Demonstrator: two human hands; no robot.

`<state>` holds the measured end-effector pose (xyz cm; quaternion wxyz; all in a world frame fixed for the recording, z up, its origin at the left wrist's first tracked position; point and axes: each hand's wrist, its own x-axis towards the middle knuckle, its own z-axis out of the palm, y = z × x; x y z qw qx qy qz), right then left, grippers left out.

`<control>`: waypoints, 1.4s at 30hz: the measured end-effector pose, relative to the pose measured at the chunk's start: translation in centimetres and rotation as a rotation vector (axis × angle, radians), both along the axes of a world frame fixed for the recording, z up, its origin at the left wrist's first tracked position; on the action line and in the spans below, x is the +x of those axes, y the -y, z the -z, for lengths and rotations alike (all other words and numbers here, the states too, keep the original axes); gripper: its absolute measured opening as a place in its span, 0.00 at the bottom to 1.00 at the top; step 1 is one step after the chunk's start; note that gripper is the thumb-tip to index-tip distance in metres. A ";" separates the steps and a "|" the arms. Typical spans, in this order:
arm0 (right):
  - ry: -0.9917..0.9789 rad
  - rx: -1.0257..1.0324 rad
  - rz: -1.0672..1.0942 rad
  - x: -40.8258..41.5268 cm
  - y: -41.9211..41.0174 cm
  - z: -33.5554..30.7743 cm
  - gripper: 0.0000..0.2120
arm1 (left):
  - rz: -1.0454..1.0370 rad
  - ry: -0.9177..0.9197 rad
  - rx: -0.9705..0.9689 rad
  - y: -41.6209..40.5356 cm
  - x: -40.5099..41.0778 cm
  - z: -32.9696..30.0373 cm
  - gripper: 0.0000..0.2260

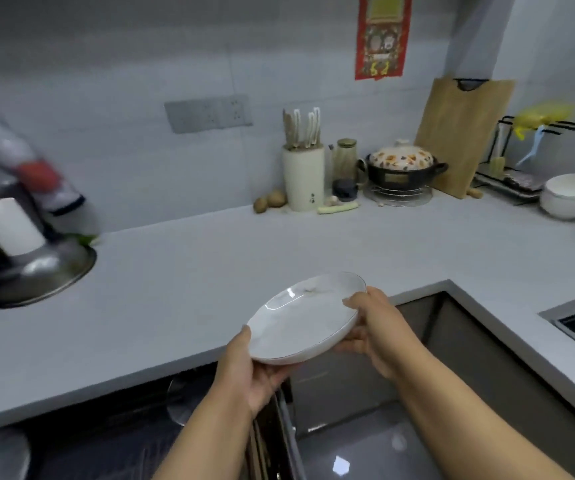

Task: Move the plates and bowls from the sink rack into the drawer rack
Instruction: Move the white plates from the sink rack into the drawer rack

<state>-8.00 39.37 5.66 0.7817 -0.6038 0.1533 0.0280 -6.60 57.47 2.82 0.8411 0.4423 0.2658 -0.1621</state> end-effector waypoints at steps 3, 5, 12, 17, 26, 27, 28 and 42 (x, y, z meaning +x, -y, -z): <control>-0.006 -0.056 -0.097 0.5 -6.5 0.4 0.15 | -0.029 0.021 0.148 -7.4 -1.1 1.8 0.16; -0.021 -0.097 -0.170 0.6 -10.7 1.0 0.17 | -0.037 0.012 0.277 -12.8 -2.3 3.5 0.20; -0.129 -0.203 -0.447 -0.8 -26.6 5.6 0.12 | -0.152 -0.164 0.633 -32.7 -7.6 9.4 0.15; -0.192 -0.308 -0.566 -0.9 -38.8 10.7 0.17 | 0.031 -0.133 1.080 -44.0 -11.5 13.0 0.11; -0.257 -0.497 -0.666 1.8 -54.6 18.8 0.26 | 0.351 -0.183 1.493 -54.1 -14.3 17.9 0.25; -0.260 -0.527 -0.670 2.2 -55.7 19.4 0.27 | 0.385 -0.192 1.543 -54.5 -14.3 18.5 0.25; -0.261 -0.557 -0.673 2.6 -56.7 20.1 0.27 | 0.416 -0.195 1.590 -54.8 -14.3 18.9 0.25; -0.273 -0.837 -0.696 9.1 -64.8 26.6 0.29 | 0.434 -0.114 1.632 -55.8 -14.5 20.1 0.37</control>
